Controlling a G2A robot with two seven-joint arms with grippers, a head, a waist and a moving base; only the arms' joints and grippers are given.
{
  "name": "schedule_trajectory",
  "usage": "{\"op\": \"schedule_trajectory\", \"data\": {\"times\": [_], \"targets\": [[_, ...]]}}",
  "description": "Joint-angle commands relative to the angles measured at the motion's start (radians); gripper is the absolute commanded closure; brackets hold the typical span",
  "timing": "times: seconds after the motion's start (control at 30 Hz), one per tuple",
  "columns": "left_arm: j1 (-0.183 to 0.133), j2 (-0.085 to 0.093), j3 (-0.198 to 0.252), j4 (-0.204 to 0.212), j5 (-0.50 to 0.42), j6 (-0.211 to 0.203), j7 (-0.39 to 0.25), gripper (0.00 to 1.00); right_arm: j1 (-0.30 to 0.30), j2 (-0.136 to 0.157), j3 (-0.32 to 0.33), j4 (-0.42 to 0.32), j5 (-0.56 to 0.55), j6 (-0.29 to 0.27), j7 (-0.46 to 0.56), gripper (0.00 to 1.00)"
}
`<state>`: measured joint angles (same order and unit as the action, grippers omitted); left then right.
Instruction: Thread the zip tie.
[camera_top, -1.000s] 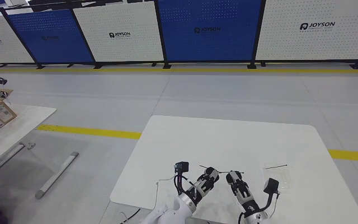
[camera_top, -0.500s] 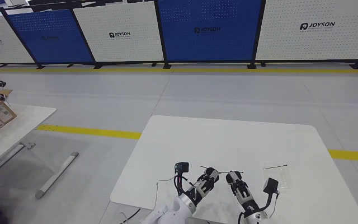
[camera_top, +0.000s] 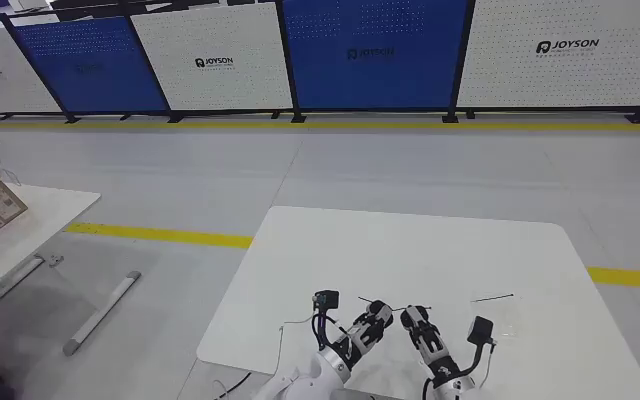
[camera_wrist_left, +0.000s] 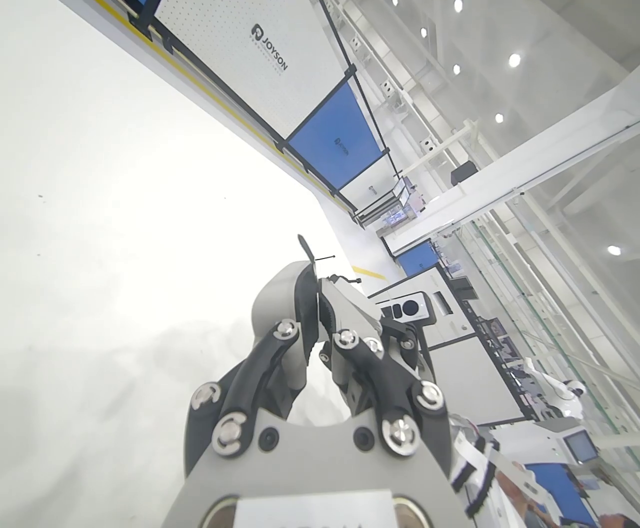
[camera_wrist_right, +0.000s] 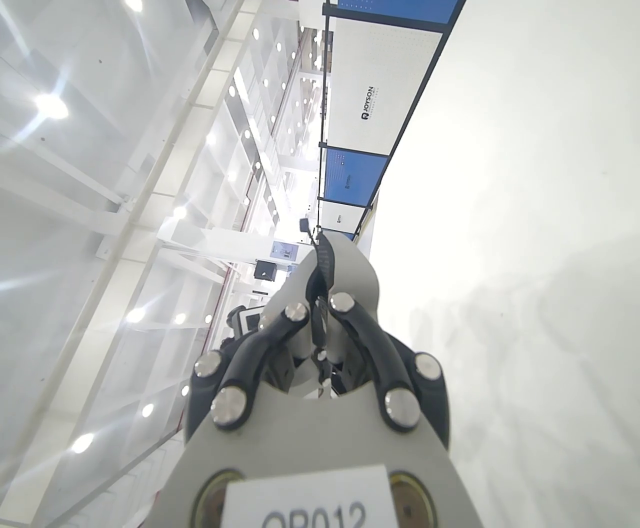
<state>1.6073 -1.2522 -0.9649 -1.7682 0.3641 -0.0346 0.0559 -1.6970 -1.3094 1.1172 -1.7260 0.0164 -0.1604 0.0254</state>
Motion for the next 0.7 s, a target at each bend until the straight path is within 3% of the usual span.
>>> {"op": "schedule_trajectory", "data": {"times": [0.0, 0.03, 0.2, 0.67], "targets": [[0.0, 0.0, -0.002, -0.001, -0.005, 0.001, 0.0, 0.69, -0.001, 0.0, 0.001, -0.001, -0.002, 0.0, -0.004, 1.0], [0.0, 0.0, -0.003, -0.002, -0.01, 0.001, 0.002, 0.64, -0.002, 0.0, 0.002, -0.002, -0.003, 0.0, -0.007, 1.0], [0.0, -0.001, -0.01, -0.006, -0.03, -0.004, 0.007, 0.63, -0.001, -0.002, 0.004, 0.0, -0.006, 0.007, -0.015, 1.0], [0.01, 0.002, -0.038, -0.019, -0.06, -0.01, 0.018, 0.81, 0.004, -0.007, -0.004, 0.003, -0.035, 0.029, -0.04, 1.0]]}}
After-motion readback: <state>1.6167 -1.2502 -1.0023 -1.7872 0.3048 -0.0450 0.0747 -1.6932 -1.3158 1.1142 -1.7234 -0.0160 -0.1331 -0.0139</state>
